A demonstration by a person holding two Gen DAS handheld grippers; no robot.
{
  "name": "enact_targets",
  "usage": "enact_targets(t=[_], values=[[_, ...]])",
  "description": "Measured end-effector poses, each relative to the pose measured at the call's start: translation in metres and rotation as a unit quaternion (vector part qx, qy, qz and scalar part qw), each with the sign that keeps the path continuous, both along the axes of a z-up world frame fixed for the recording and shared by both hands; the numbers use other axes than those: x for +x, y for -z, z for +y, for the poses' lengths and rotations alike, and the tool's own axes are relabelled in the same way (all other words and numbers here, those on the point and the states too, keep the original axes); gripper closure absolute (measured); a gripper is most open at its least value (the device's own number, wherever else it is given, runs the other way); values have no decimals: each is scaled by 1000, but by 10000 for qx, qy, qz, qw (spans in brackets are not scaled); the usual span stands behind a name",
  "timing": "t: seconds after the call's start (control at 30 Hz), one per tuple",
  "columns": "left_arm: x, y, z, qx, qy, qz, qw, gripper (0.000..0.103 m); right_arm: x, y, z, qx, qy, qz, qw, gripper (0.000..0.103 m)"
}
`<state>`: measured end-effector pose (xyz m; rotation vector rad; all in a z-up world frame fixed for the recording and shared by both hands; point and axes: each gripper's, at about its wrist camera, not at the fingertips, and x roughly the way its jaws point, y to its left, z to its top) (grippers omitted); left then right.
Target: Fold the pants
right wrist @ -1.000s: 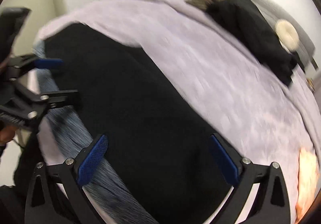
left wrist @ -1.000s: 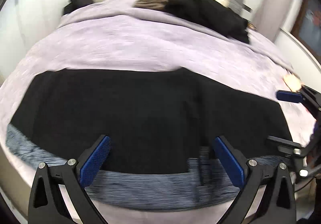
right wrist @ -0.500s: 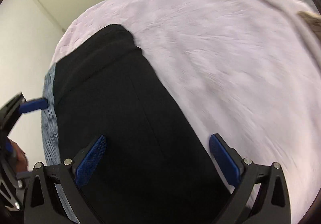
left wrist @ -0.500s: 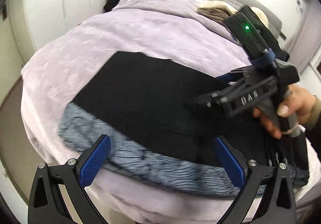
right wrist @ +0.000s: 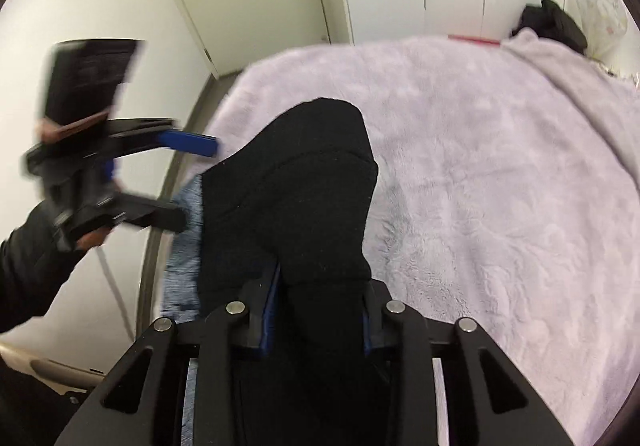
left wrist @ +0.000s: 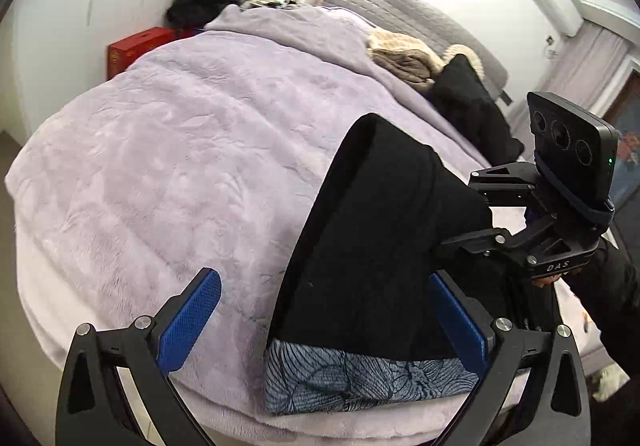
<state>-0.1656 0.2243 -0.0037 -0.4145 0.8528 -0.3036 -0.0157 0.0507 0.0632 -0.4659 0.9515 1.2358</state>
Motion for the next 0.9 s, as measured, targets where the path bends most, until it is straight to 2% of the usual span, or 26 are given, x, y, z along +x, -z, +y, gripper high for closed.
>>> enact_targets(t=[0.1, 0.2, 0.23, 0.27, 0.3, 0.33, 0.37, 0.4, 0.47, 0.5, 0.53, 0.6, 0.63, 0.7, 0.73, 0.77, 0.87, 0.9], values=[[21, 2, -15, -71, 686, -4, 9976, 0, -20, -22, -7, 190, -161, -236, 9994, 69], [44, 15, -42, -254, 1376, 484, 9890, 0, -33, -30, -3, 258, -237, -444, 9984, 69], [46, 18, -54, -211, 1535, 585, 9862, 0, -32, -30, 0, 267, -218, -421, 9985, 69], [49, 18, -66, 123, 1536, 616, 9861, 1, -32, -29, 0, 234, -176, -413, 9987, 69], [50, 18, -77, 589, 1417, 645, 9860, 17, -29, -27, 1, 172, -125, -413, 9989, 69], [50, 17, -81, 671, 1394, 694, 9855, 29, -25, -24, 4, 38, -24, -381, 9993, 68], [51, 15, -81, 525, 1397, 772, 9858, 61, -18, -20, 4, -177, 155, -299, 9993, 63], [51, 13, -81, 547, 1285, 887, 9862, 67, -9, -18, -1, -328, 453, -256, 9981, 61], [50, 7, -86, 699, 1133, 974, 9863, 73, 6, -19, -19, -540, 1186, -318, 9910, 28], [51, 5, -91, 790, 1072, 1044, 9856, 73, 9, -18, -33, -773, 1618, -495, 9825, 23], [52, 2, -94, 889, 1020, 1076, 9849, 73, 10, -15, -47, -1003, 1916, -641, 9742, 23], [49, -8, -101, 990, 963, 1050, 9848, 74, 3, -8, -67, -1381, 2233, -860, 9611, 23], [53, -13, -104, 986, 946, 1019, 9854, 74, 0, 0, -75, -1587, 2449, -1036, 9509, 23], [58, -27, -111, 926, 887, 946, 9872, 74, -1, 26, -77, -2171, 2899, -1351, 9223, 23], [58, -33, -115, 907, 849, 948, 9877, 74, -7, 41, -71, -2358, 2919, -1307, 9177, 23], [58, -38, -119, 880, 836, 975, 9878, 74, -23, 50, -64, -2428, 2745, -1332, 9208, 27], [54, -54, -135, 1121, 747, 972, 9861, 74, -101, 47, -42, -2536, 1914, -2264, 9208, 39], [49, -59, -141, 1155, 737, 936, 9861, 74, -120, 47, -39, -2452, 1569, -2213, 9307, 41]])
